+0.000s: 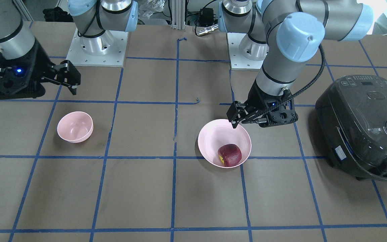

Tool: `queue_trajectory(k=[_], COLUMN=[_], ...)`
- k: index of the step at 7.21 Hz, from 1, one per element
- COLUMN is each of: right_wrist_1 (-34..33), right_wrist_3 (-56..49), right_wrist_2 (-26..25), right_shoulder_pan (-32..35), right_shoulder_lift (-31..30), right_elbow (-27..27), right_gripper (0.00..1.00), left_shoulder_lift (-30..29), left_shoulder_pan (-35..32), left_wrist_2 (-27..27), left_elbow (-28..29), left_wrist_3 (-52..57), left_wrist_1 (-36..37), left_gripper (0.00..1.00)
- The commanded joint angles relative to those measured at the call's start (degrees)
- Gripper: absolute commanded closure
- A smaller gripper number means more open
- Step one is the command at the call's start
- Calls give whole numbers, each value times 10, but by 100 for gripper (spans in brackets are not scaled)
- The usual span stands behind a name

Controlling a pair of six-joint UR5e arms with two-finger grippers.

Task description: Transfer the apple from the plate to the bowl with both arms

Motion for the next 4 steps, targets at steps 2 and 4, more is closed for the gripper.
queue_trajectory(k=[2, 4], right_wrist_1=[-149, -299], right_wrist_3=[-154, -172], right_wrist_2=[4, 4], right_shoulder_pan=[-80, -119], right_shoulder_lift=[17, 21], right_elbow=[135, 256], right_gripper=[0, 0], left_shoulder_lift=[-56, -100], left_shoulder_pan=[-4, -28], left_wrist_2=[-1, 0], left_elbow=[-41, -42], left_wrist_3=[-106, -200], left_wrist_1=[96, 141], left_gripper=[0, 0])
